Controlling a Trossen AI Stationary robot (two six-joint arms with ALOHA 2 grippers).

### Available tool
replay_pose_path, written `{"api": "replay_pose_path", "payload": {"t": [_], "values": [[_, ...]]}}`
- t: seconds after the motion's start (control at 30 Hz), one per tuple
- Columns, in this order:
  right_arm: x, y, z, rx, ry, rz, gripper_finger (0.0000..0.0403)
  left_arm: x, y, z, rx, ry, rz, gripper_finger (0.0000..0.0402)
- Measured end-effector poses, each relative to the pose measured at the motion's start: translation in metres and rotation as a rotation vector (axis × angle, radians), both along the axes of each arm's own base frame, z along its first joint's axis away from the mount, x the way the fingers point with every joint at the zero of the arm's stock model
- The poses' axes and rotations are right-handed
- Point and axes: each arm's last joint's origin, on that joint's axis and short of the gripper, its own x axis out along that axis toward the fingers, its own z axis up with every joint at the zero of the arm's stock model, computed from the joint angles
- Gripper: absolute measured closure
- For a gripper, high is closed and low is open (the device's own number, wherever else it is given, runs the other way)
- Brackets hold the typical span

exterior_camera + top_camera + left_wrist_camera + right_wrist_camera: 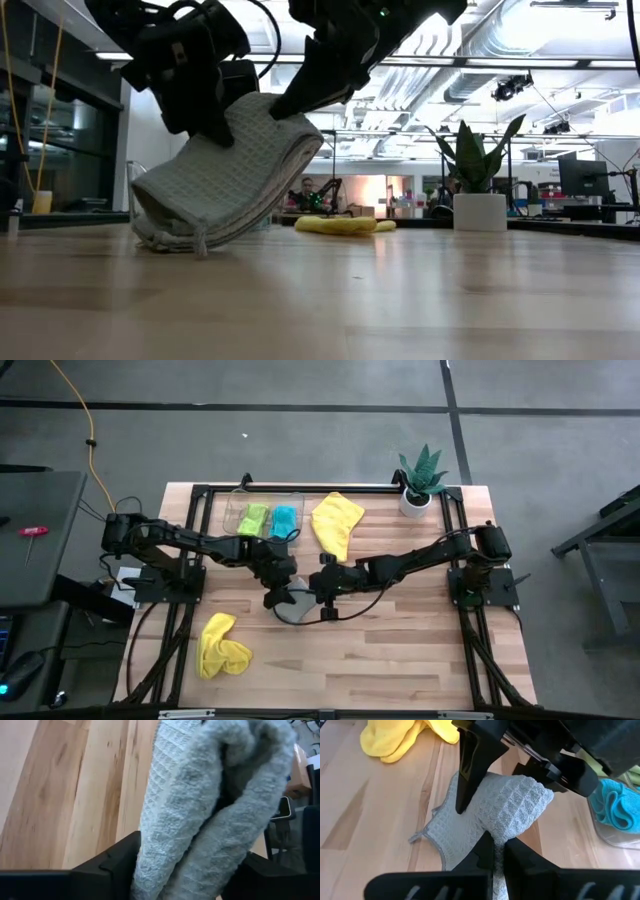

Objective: Fold microfiber towels
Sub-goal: Put the gray towel into the transparent bin

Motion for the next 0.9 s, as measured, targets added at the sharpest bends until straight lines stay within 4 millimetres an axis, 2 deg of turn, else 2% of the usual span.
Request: {"api": "replay_pose_path", "payload": {"t": [0.13,0.3,0.37,0.53,0.67,0.9], "values": [[0.0,0.0,0.0,-0.003,0.0,-0.005,0.0403,0.0,0.0,0.0,-0.003,-0.001,-0.003,0.025],[0.0,0.0,0.0,-0.004,0.0,-0.005,0.0403,0.0,-0.002,0.001,-0.054,-0.016,-0.059,0.0363],[0.0,0.0,0.0,-0.007,-0.001,-0.013,0.0401,0.0,-0.002,0.001,-0.065,-0.014,-0.052,0.0387],[-0.002,-0.003,0.001,0.053,0.01,-0.1,0.0373,-0.003,-0.003,0.006,-0.109,0.008,-0.004,0.0391],[-0.015,-0.012,0.016,0.114,0.045,-0.187,0.0318,-0.016,-0.003,0.018,-0.101,0.034,0.019,0.0394],[-0.051,-0.032,0.041,0.051,0.158,-0.359,0.0209,-0.058,0.013,0.065,-0.084,-0.06,0.144,0.0396]]}}
